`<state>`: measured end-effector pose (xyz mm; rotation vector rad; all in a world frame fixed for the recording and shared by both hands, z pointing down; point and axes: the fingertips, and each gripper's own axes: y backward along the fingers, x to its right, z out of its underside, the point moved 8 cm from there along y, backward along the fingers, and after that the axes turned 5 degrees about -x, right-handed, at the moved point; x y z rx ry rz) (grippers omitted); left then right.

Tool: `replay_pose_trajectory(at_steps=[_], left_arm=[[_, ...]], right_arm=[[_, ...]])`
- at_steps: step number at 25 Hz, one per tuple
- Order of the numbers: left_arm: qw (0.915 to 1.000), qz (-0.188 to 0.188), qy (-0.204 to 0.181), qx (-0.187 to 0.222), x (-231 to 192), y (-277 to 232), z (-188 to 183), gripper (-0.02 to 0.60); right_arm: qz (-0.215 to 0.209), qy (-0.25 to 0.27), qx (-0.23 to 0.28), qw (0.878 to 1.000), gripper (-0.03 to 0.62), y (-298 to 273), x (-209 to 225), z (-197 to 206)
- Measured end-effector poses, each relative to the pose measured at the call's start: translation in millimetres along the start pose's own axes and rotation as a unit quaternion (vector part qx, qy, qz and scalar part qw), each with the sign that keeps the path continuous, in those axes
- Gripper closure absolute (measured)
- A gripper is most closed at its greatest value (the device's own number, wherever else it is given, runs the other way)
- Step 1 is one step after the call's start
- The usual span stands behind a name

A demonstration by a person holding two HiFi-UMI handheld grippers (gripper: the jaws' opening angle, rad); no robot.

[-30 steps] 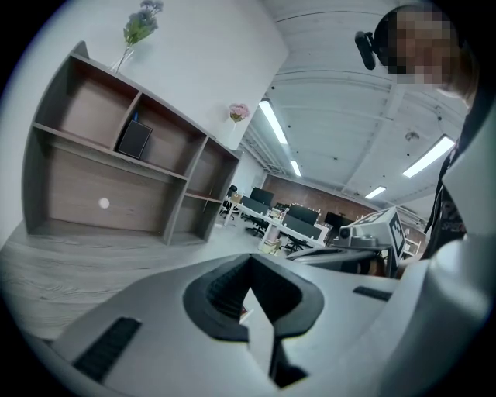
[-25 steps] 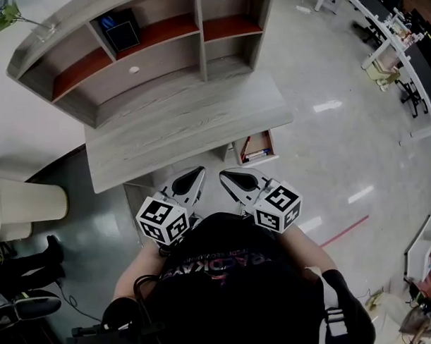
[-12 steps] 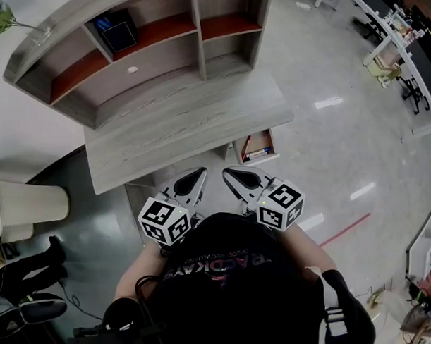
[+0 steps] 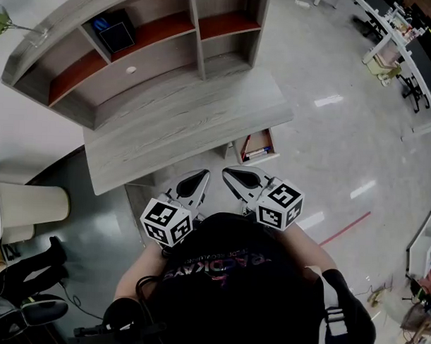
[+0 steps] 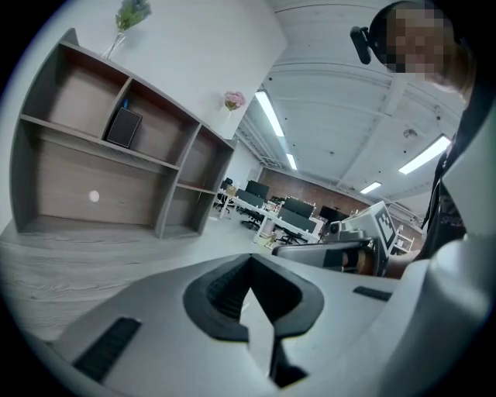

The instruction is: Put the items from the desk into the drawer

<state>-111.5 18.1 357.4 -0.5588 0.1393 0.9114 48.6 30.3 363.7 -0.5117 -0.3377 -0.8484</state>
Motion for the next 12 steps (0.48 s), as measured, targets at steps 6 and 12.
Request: replay_pose_trajectory(at_steps=[6, 12], left_arm=[[1.0000, 0.001, 0.001, -0.002, 1.6, -0.2, 0.9, 0.572], [1.0000, 0.000, 0.001, -0.003, 6.5, 0.6, 2.7, 0.572]], right_arm=[[-0.001, -0.002, -0.001, 1.000, 0.577, 0.5, -0.5, 0.7], [-0.002, 0.000, -0.002, 1.000, 0.577, 4.1, -2.4, 2.3]])
